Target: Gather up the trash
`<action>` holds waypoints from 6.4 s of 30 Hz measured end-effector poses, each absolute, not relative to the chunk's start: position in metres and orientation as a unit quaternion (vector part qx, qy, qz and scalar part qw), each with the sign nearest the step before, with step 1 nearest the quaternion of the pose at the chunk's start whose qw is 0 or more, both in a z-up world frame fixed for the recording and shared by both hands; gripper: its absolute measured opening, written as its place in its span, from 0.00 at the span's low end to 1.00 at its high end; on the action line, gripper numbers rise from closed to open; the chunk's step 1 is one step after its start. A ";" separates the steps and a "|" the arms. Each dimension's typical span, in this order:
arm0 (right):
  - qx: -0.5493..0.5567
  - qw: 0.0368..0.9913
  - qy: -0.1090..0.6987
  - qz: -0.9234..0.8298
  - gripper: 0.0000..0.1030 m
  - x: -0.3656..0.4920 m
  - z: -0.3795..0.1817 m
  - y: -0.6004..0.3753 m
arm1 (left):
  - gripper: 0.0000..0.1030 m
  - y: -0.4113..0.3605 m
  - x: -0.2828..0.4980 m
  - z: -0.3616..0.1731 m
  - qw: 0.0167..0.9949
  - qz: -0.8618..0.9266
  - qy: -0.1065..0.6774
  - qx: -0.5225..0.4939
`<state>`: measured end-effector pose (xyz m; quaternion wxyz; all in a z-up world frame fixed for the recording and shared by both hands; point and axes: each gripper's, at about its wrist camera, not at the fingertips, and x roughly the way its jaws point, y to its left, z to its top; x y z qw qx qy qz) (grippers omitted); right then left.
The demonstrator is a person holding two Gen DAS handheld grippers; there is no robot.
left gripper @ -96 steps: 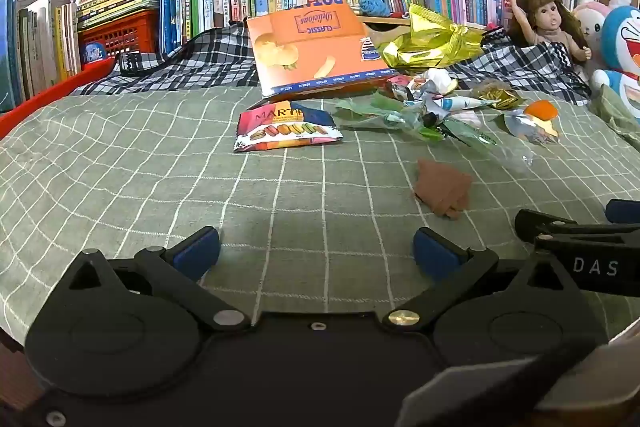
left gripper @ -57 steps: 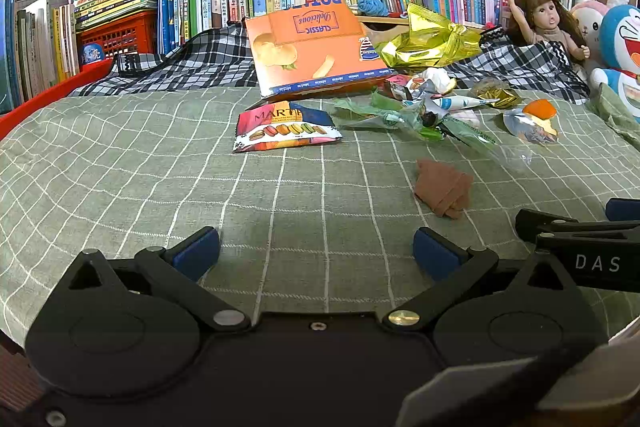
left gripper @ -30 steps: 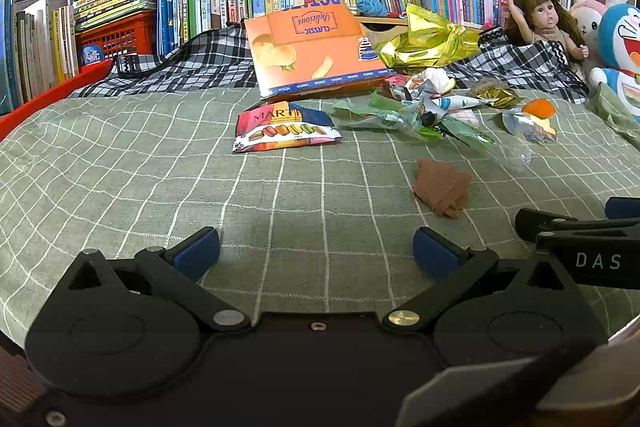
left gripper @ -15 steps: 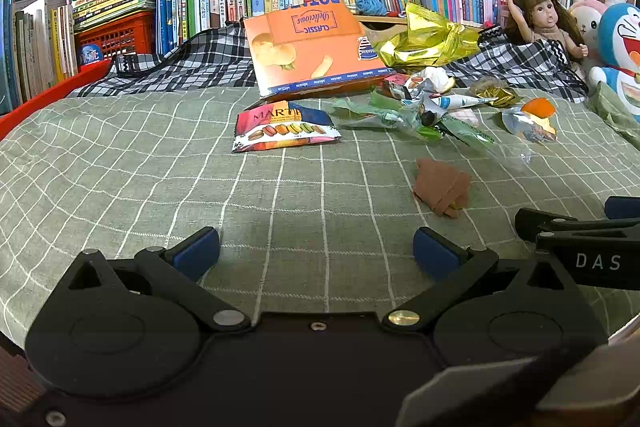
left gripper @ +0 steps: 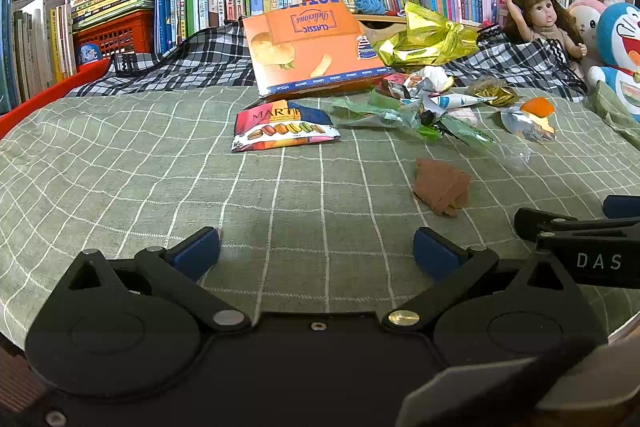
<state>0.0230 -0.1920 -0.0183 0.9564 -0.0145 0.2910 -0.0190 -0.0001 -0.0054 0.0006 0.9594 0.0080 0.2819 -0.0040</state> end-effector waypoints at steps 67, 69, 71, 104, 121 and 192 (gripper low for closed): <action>-0.068 0.941 0.283 0.170 0.90 0.062 -0.014 -0.134 | 0.72 0.041 0.142 0.018 0.938 -0.113 0.327 -0.002; -0.078 0.941 0.280 0.172 0.87 0.061 -0.014 -0.130 | 0.71 0.039 0.141 0.018 0.939 -0.112 0.324 -0.002; -0.090 0.942 0.275 0.169 0.85 0.060 -0.016 -0.127 | 0.67 0.038 0.141 0.017 0.941 -0.109 0.321 0.001; -0.060 0.946 0.264 0.176 0.26 0.052 -0.012 -0.134 | 0.11 0.066 0.123 0.022 0.942 -0.107 0.303 -0.099; -0.071 0.953 0.237 0.176 0.26 0.036 0.007 -0.135 | 0.10 0.071 0.103 0.046 0.946 -0.114 0.283 -0.109; -0.093 0.874 0.402 0.255 0.30 -0.104 -0.126 -0.119 | 0.11 0.100 -0.145 -0.109 0.884 -0.087 0.454 -0.067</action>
